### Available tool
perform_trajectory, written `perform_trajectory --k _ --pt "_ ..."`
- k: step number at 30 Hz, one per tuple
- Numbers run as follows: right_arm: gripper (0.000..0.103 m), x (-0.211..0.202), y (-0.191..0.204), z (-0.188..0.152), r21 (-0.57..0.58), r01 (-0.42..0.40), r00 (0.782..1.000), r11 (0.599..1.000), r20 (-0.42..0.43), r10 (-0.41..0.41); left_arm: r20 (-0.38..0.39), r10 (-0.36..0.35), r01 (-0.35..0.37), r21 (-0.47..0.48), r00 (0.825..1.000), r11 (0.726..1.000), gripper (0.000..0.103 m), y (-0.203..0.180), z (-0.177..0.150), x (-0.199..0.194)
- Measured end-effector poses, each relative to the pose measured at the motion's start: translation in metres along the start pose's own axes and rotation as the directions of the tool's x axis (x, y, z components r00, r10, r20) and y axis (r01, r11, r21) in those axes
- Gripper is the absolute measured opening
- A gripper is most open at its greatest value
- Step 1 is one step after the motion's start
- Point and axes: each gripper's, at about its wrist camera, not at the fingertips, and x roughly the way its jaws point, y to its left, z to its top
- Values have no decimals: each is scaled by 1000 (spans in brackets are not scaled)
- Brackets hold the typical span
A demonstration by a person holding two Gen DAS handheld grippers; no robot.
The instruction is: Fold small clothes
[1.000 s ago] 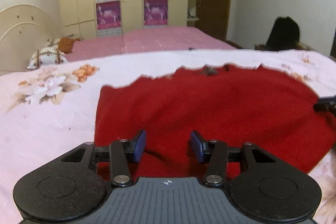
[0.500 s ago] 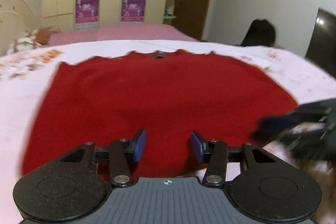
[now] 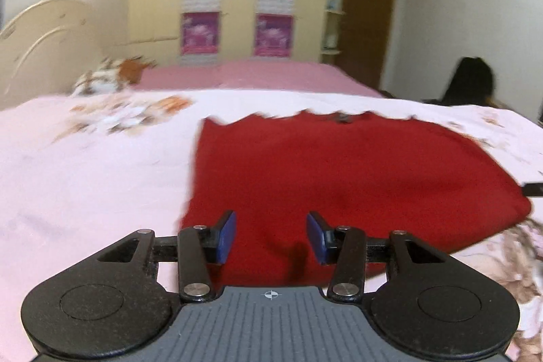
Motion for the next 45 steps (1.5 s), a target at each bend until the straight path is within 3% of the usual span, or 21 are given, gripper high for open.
perform_trajectory --k 5,10,11,12,15,18,21,23,27,28,29,30,33,36,40,45 --pt "44 11 -21 -7 99 -47 997 994 -55 53 -51 -36 28 -146 998 989 46 38 -7 8" --pt "45 20 -19 -15 79 -17 996 997 -88 24 -74 -55 44 -143 996 989 44 33 -7 21" --pt "45 22 -20 -15 82 -10 995 997 -93 18 -77 -53 43 -132 996 990 36 32 -8 22" --pt "43 23 -23 -15 96 -18 995 995 -98 28 -86 -42 32 -113 995 993 3 32 -8 23" --pt "18 23 -23 -12 86 -61 991 994 -110 70 -79 -54 44 -123 995 991 2 36 -9 21" --pt "14 18 -13 -8 -4 -41 994 999 -100 41 -50 -17 12 -107 999 994 1 40 -9 6" --pt "11 11 -9 -7 -57 13 997 998 -77 -17 -72 -17 11 -84 997 996 1 43 -17 9" --pt "12 20 -10 -16 -76 30 993 997 -109 -38 -77 -23 17 -83 997 996 1 42 -15 15" --pt "23 21 -7 -11 -104 45 992 994 -110 -56 -90 -23 14 -108 996 994 9 44 -6 11" --pt "31 17 -9 -9 -92 55 993 994 -103 -65 -75 -2 -5 -97 997 995 20 41 -4 5" --pt "32 10 -11 -7 -81 70 994 994 -78 -77 -49 32 -36 -71 998 997 32 36 -1 -3" --pt "32 2 -12 -5 -80 78 996 994 -45 -82 -16 54 -54 -45 998 998 51 28 3 -11" --pt "30 -12 -4 -1 -111 47 999 993 -7 -48 -1 -29 29 -64 1000 998 52 2 11 -13" --pt "29 -8 21 -4 -149 -31 999 988 -31 27 -12 -84 84 -5 996 996 52 -37 9 -2" --pt "28 5 55 -15 -217 -84 995 973 -71 70 -120 -74 75 4 990 997 52 -62 -5 25" --pt "29 16 54 -21 -196 -69 991 978 -125 45 -115 -68 72 33 991 997 52 -66 -8 25"
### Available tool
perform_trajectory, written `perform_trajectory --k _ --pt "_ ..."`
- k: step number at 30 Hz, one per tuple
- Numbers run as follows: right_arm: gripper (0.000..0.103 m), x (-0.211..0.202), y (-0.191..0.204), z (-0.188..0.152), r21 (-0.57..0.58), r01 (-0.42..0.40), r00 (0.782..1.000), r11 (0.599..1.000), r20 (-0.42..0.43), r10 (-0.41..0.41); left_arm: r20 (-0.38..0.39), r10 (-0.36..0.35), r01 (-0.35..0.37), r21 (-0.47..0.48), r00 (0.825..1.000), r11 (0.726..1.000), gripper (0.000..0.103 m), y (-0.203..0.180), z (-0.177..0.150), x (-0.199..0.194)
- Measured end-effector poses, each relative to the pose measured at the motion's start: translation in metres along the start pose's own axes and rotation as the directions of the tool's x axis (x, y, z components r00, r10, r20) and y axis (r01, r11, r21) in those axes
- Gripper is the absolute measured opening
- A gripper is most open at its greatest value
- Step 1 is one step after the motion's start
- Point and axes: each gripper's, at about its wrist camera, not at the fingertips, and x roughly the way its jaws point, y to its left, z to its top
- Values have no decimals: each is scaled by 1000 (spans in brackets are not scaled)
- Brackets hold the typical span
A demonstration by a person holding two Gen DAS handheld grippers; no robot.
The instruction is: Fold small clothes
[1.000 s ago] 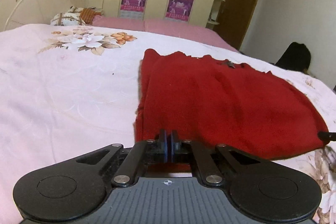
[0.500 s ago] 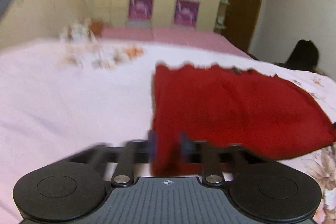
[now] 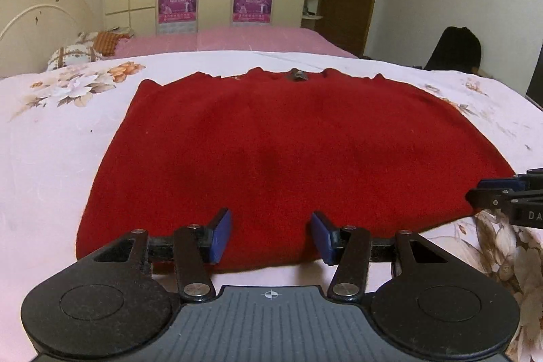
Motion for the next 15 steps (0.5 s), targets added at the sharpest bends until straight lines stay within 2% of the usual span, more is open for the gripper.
perform_trajectory --k 15 --pt "29 3 1 2 -14 -1 1000 1000 -12 1 -3 4 -4 -9 1000 1000 52 0 2 -4"
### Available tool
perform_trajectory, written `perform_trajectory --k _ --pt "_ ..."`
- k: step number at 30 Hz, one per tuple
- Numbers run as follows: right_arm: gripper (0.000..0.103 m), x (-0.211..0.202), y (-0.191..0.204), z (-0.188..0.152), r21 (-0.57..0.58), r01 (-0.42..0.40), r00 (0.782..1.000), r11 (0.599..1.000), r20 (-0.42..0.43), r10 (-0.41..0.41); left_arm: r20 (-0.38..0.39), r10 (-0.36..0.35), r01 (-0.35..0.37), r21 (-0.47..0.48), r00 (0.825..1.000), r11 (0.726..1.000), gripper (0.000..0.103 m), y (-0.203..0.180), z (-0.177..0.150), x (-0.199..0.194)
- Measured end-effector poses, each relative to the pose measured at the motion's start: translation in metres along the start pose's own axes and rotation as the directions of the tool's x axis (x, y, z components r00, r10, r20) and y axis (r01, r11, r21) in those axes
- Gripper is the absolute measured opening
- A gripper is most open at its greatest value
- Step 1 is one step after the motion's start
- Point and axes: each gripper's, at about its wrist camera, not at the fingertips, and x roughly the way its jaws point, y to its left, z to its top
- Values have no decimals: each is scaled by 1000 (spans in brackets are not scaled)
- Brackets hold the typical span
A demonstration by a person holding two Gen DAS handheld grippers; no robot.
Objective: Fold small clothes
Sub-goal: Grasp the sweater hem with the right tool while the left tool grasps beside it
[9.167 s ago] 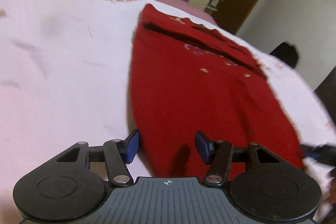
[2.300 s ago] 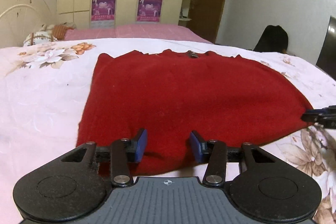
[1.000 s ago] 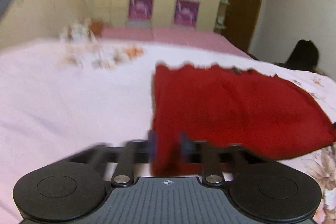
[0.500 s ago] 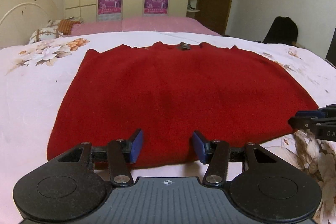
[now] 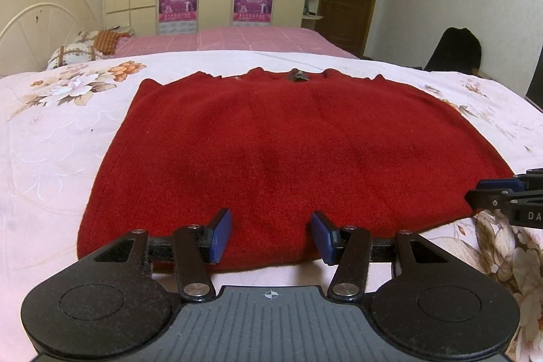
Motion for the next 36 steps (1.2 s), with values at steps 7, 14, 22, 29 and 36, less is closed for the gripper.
perform_trajectory --k 7,14,22,29,36 --pt "24 -22 -12 4 63 -47 997 997 67 43 26 4 2 -205 1000 979 52 40 -3 -32" --pt "20 -28 -10 12 76 -84 990 994 122 75 66 -131 142 -642 989 753 52 94 -45 -31" --pt "12 -15 17 35 54 -158 979 986 136 149 217 -100 232 -760 971 606 51 121 -38 16" --pt "8 16 31 68 58 -200 972 978 139 191 219 -70 218 -780 973 586 36 126 -19 47" --pt "7 45 51 78 14 -215 971 977 107 212 214 -69 212 -772 974 599 14 133 -5 55"
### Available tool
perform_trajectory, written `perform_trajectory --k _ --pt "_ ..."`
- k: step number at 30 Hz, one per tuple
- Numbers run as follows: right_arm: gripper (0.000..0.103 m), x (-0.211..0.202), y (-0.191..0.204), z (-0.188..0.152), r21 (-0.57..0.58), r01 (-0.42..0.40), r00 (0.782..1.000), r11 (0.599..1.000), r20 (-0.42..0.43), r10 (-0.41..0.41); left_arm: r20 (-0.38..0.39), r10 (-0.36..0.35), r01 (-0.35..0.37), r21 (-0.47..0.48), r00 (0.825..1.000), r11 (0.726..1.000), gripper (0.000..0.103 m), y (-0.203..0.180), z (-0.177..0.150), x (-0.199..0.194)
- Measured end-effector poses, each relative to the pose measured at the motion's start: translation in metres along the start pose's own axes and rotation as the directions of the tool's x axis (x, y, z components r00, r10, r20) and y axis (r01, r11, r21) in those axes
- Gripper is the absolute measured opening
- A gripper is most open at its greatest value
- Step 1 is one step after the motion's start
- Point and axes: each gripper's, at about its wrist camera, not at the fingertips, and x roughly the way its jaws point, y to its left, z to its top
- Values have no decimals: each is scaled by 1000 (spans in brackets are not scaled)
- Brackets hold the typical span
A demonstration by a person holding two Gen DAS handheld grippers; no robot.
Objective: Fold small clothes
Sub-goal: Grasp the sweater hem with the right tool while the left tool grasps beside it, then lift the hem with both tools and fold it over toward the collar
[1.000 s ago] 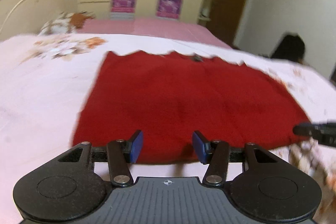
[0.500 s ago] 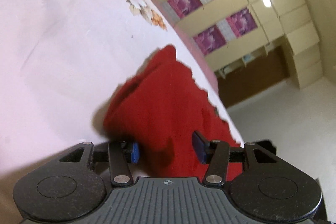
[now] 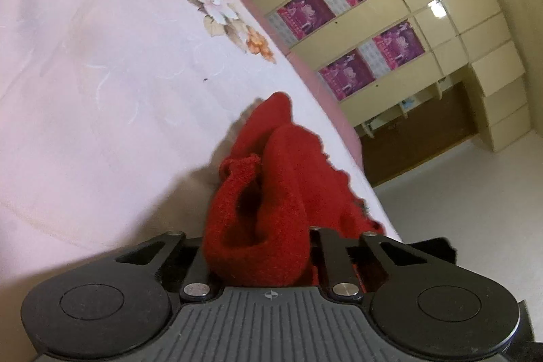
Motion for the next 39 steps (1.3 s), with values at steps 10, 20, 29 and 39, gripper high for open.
perform_trajectory --k 10,20,29,39 --pt "4 19 7 -20 -98 9 997 995 -78 -17 -22 -13 13 7 1000 1000 14 12 1 -1" --pt "4 19 -5 -16 -6 -10 997 1000 -80 9 -54 -198 203 113 979 973 14 -69 15 -22" --pt "20 -17 -74 -13 339 -24 999 941 -17 31 -317 -141 275 432 938 859 14 -204 -60 39" --pt "65 -110 -215 -76 780 -183 983 599 159 93 -496 -57 342 506 866 792 88 -239 -141 68"
